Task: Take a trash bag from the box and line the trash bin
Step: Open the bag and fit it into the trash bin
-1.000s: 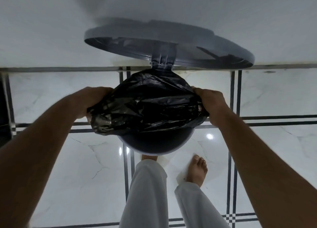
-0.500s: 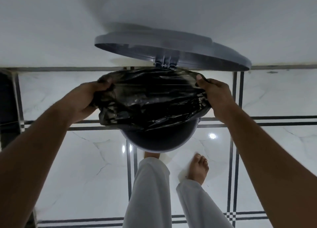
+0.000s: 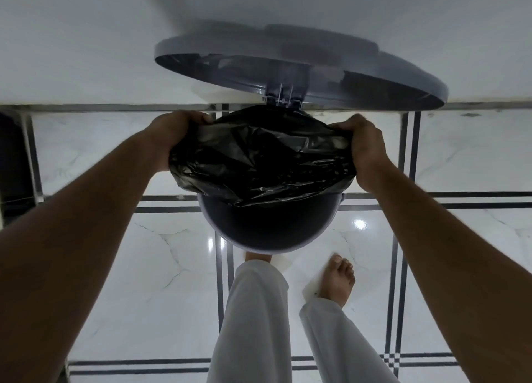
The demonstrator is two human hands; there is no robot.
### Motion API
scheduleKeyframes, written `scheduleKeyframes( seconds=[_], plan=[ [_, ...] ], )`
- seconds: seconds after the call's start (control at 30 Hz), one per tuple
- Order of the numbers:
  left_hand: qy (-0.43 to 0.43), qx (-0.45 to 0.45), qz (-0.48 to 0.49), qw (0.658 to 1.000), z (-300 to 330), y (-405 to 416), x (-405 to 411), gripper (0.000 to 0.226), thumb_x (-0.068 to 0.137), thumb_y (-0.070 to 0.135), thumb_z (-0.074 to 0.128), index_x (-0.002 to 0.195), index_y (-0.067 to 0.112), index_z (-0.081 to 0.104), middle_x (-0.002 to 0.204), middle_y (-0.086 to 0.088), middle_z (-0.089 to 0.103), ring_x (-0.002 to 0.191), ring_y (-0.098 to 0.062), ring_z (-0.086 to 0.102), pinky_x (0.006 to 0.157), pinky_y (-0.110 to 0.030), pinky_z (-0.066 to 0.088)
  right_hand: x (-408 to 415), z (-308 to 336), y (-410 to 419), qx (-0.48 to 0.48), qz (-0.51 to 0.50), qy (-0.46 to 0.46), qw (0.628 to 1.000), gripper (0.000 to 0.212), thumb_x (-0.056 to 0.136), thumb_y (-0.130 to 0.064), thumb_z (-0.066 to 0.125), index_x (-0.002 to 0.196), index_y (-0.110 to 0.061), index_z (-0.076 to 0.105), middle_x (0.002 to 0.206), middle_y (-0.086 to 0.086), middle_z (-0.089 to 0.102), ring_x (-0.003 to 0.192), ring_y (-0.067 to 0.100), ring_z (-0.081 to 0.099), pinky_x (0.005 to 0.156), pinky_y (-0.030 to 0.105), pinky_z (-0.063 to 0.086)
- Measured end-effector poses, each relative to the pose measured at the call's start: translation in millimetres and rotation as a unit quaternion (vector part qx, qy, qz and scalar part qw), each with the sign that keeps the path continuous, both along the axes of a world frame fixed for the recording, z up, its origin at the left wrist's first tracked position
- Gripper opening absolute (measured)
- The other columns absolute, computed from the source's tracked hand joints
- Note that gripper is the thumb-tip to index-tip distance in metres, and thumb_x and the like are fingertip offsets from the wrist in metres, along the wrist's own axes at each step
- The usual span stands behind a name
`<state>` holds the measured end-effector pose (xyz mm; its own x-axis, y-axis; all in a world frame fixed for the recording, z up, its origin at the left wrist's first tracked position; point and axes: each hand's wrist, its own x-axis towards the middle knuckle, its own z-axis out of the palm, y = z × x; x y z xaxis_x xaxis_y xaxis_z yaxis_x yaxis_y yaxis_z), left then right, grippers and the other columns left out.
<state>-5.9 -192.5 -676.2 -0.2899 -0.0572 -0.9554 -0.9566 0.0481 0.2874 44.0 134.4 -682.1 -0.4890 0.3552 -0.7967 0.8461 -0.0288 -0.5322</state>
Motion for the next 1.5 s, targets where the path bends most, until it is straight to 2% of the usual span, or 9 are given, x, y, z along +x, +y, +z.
scheduleKeyframes(
  seconds=[0.17, 0.37, 0.6, 0.77, 0.93, 1.07, 1.23, 1.37, 1.5],
  plan=[
    [0.05, 0.032, -0.103, 0.993, -1, -12, 1, 0.034, 0.099, 0.025, 0.062, 0.12, 0.009, 0.083, 0.113, -0.012, 0.084, 0.097, -0.03, 0.08, 0.093, -0.041, 0.064, 5, -4, 6, 0.069, 0.153, 0.051, 0.985, 0.048, 0.096, -0.052, 0.084, 0.062, -0.021, 0.07, 0.061, -0.012, 0.067, 0.065, 0.01, 0.067, 0.074, 0.028, 0.054],
    [0.172, -0.038, -0.132, 0.975, -4, -3, -3, 0.007, 0.096, 0.021, 0.085, 0.099, 0.015, 0.086, 0.093, -0.004, 0.084, 0.078, -0.012, 0.081, 0.07, -0.024, 0.065, 7, -19, 10, 0.148, 0.139, 0.055, 0.977, 0.055, 0.099, -0.061, 0.076, 0.079, -0.01, 0.074, 0.07, -0.007, 0.068, 0.076, 0.016, 0.067, 0.086, 0.042, 0.06],
    [0.186, -0.116, -0.275, 0.936, -6, 13, -6, 0.036, 0.103, 0.05, 0.075, 0.093, 0.017, 0.085, 0.094, -0.003, 0.079, 0.082, -0.014, 0.073, 0.08, -0.027, 0.059, 4, -26, 2, 0.118, 0.118, -0.003, 0.986, 0.044, 0.095, -0.051, 0.084, 0.068, -0.019, 0.071, 0.073, 0.001, 0.072, 0.079, 0.025, 0.074, 0.092, 0.047, 0.065],
    [0.124, -0.072, -0.249, 0.958, -4, 2, 2, 0.045, 0.099, 0.063, 0.073, 0.098, 0.021, 0.087, 0.087, -0.001, 0.079, 0.075, -0.021, 0.071, 0.066, -0.03, 0.05, 10, -21, 8, 0.041, 0.088, -0.046, 0.994, 0.041, 0.094, -0.051, 0.088, 0.071, -0.019, 0.079, 0.071, -0.002, 0.08, 0.074, 0.02, 0.079, 0.084, 0.034, 0.066],
    [0.113, 0.005, -0.213, 0.971, 7, -21, 29, 0.032, 0.104, 0.046, 0.073, 0.121, 0.02, 0.083, 0.107, -0.004, 0.086, 0.093, -0.025, 0.081, 0.075, -0.035, 0.063, 15, -18, 14, 0.007, 0.05, -0.103, 0.993, 0.035, 0.094, -0.035, 0.09, 0.104, -0.003, 0.082, 0.109, 0.014, 0.083, 0.093, 0.029, 0.077, 0.095, 0.044, 0.064],
    [0.076, 0.004, -0.166, 0.983, 12, -37, 58, 0.026, 0.102, 0.019, 0.077, 0.127, 0.014, 0.079, 0.115, -0.004, 0.084, 0.111, -0.024, 0.078, 0.092, -0.04, 0.06, 25, -11, 17, -0.029, 0.047, -0.133, 0.99, 0.019, 0.096, -0.018, 0.084, 0.104, -0.002, 0.078, 0.094, 0.013, 0.077, 0.081, 0.027, 0.074, 0.081, 0.043, 0.065],
    [0.056, -0.003, -0.085, 0.995, 20, -53, 88, 0.043, 0.097, 0.022, 0.083, 0.13, -0.004, 0.073, 0.117, -0.016, 0.083, 0.1, -0.025, 0.079, 0.101, -0.045, 0.062, 33, -9, 18, -0.052, -0.006, -0.149, 0.987, 0.024, 0.095, -0.022, 0.082, 0.111, -0.004, 0.082, 0.105, 0.016, 0.085, 0.092, 0.036, 0.084, 0.083, 0.052, 0.07],
    [0.066, 0.041, 0.01, 0.997, 29, -56, 85, 0.015, 0.109, 0.017, 0.066, 0.118, 0.009, 0.074, 0.108, -0.002, 0.08, 0.101, -0.018, 0.077, 0.114, -0.044, 0.056, 33, -7, 18, 0.038, 0.067, -0.133, 0.988, 0.025, 0.097, -0.008, 0.067, 0.115, 0.003, 0.08, 0.108, 0.019, 0.08, 0.097, 0.037, 0.079, 0.084, 0.043, 0.061],
    [0.103, 0.088, 0.043, 0.99, 38, -43, 52, 0.028, 0.109, 0.015, 0.056, 0.127, 0.015, 0.077, 0.104, 0.001, 0.081, 0.094, -0.015, 0.076, 0.104, -0.035, 0.056, 14, 8, 1, 0.096, 0.085, 0.053, 0.99, 0.046, 0.087, -0.05, 0.074, 0.126, -0.027, 0.081, 0.127, -0.006, 0.081, 0.121, 0.02, 0.075, 0.108, 0.038, 0.056]
  ],
)
